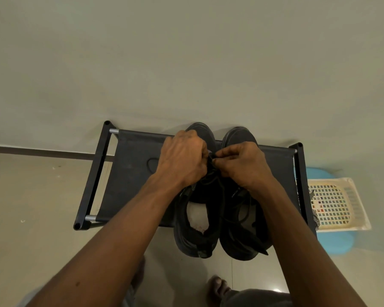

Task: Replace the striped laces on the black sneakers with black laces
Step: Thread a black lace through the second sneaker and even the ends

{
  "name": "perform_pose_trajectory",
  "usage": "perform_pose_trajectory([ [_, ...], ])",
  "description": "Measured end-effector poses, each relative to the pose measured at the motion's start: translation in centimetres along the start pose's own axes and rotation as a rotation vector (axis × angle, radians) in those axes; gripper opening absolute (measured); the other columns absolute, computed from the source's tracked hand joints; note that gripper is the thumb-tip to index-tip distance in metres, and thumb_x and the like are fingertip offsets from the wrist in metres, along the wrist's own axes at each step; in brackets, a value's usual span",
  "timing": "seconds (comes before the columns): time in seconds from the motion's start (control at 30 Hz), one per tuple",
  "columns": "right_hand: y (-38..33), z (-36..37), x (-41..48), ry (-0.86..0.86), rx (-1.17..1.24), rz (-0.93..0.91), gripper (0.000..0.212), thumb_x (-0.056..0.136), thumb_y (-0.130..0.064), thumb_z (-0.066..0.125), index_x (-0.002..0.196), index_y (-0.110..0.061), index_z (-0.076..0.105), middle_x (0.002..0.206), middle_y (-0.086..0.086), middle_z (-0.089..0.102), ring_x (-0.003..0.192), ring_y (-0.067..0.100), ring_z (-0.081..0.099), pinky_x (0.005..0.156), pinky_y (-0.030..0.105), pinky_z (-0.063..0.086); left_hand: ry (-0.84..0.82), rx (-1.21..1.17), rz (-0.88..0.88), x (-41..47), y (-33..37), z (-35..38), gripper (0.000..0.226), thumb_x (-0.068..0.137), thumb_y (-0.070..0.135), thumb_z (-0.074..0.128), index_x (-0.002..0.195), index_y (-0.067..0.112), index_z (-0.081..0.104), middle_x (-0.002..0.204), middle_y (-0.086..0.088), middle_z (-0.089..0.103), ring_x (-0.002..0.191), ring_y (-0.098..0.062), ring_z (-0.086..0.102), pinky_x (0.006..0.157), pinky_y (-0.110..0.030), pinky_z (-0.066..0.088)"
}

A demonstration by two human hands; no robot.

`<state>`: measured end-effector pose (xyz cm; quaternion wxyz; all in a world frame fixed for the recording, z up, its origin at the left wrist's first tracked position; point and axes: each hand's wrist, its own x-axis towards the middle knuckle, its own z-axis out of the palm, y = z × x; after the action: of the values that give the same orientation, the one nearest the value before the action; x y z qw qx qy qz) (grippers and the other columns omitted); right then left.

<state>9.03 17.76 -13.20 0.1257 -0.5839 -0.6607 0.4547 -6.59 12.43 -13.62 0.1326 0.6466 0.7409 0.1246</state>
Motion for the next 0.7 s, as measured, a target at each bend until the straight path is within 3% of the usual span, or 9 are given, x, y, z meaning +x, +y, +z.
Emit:
perform_pose_trajectory([
  [0.13,0.1,-0.2,0.1,-0.017,0.015,0.005,0.013,0.078,-0.027,0.086,0.089,-0.024,0.080,0.078,-0.005,0.077,0.074,0.011,0.075,0.079,0.039,0.064,0.011,-0.285,-0.161,-0.1,-0.6,0.4,0.009,0.087,0.025,0.075,0.080,0.032,0.075,0.076,0.019,0.057,0.087,-0.010,0.060,0.086,-0.040,0.052],
  [0.23,0.0,-0.3,0.1,-0.022,-0.010,0.000,0.010,0.079,-0.026,0.085,0.087,-0.026,0.079,0.074,-0.005,0.077,0.070,0.009,0.074,0.077,0.035,0.064,0.046,-0.386,-0.183,-0.4,-0.8,0.7,0.005,0.086,0.032,0.078,0.082,0.034,0.078,0.073,0.020,0.070,0.078,-0.003,0.066,0.088,-0.041,0.056],
  [0.33,0.1,-0.3,0.1,-0.009,-0.045,-0.006,0.011,0.081,-0.025,0.083,0.092,-0.023,0.080,0.073,-0.005,0.076,0.067,0.008,0.073,0.075,0.032,0.064,0.096,-0.403,-0.145,-0.6,-0.7,0.9,0.004,0.085,0.030,0.080,0.085,0.033,0.078,0.071,0.019,0.071,0.074,-0.001,0.068,0.088,-0.041,0.057],
  [0.5,0.0,-0.4,0.0,-0.020,-0.071,-0.016,0.014,0.083,-0.025,0.082,0.096,-0.023,0.080,0.073,-0.006,0.076,0.067,0.006,0.072,0.069,0.025,0.061,0.090,-0.375,-0.098,-0.6,-0.8,1.0,0.039,0.080,0.017,0.075,0.109,0.037,0.059,0.069,0.021,0.067,0.077,0.000,0.065,0.108,-0.051,0.042],
  [0.7,-0.1,-0.5,0.1,-0.028,-0.068,-0.013,0.015,0.083,-0.023,0.081,0.098,-0.021,0.080,0.073,-0.005,0.076,0.067,0.006,0.071,0.065,0.022,0.057,0.110,-0.307,-0.061,-0.5,-0.7,1.6,0.034,0.080,0.017,0.075,0.101,0.038,0.058,0.074,0.018,0.067,0.082,-0.004,0.063,0.114,-0.048,0.032],
])
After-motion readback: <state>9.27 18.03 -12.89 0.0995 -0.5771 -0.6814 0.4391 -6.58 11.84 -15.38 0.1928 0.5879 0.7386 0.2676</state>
